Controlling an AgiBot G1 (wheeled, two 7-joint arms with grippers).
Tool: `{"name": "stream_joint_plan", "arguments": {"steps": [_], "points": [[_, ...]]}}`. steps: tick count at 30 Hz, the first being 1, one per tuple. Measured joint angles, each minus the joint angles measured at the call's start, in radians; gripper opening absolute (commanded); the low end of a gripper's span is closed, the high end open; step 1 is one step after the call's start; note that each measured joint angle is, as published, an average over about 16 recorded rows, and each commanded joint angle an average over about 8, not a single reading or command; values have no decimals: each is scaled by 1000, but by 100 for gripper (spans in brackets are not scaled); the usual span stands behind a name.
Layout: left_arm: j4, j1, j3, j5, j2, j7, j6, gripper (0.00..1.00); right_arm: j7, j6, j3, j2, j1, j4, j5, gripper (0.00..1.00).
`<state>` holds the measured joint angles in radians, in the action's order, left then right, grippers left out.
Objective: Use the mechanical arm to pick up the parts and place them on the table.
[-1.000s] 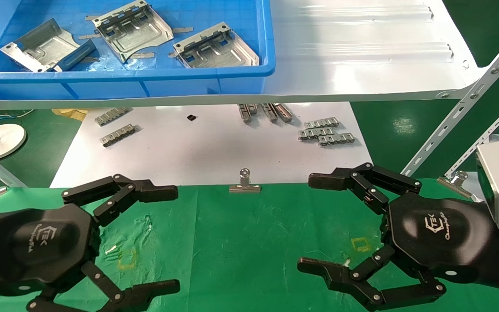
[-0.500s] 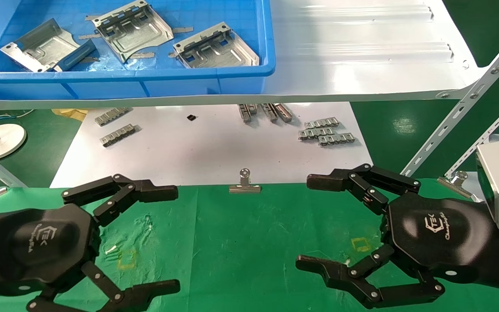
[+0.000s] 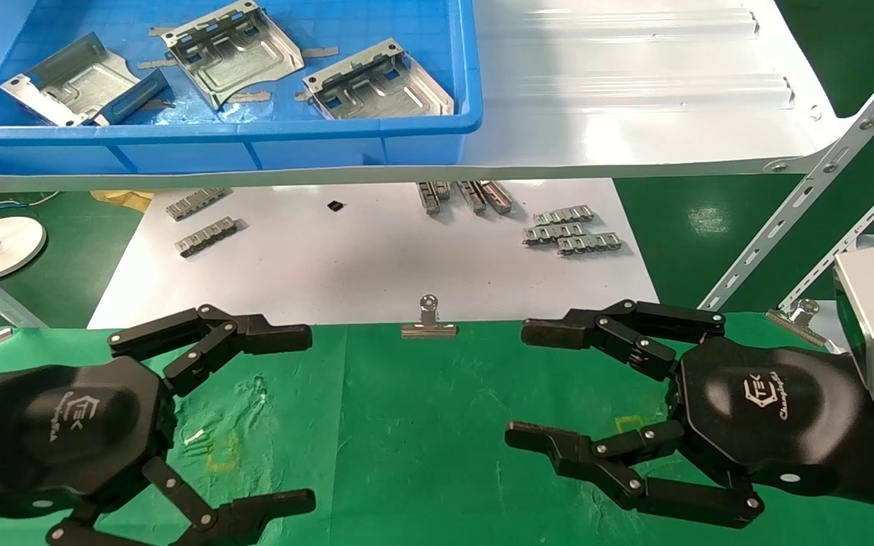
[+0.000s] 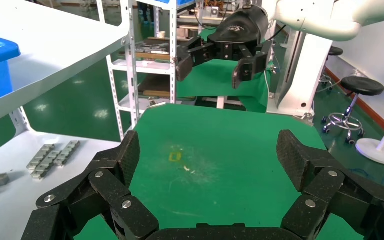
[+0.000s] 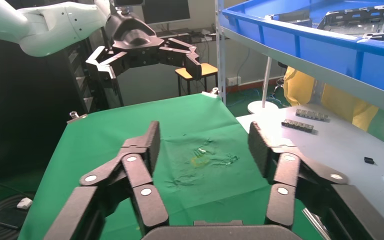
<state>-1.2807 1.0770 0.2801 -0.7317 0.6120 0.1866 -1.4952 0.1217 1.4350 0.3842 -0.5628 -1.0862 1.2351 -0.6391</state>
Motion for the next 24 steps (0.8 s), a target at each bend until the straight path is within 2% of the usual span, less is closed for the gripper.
{"name": "stream_joint_plan", "arguments": {"steps": [17,24], "points": [[2,5,0,-2,-1,2,2,100,0,0,0,0,0,0,0,0],[27,63,-6,-18,2,8,20,100,0,0,0,0,0,0,0,0]]}}
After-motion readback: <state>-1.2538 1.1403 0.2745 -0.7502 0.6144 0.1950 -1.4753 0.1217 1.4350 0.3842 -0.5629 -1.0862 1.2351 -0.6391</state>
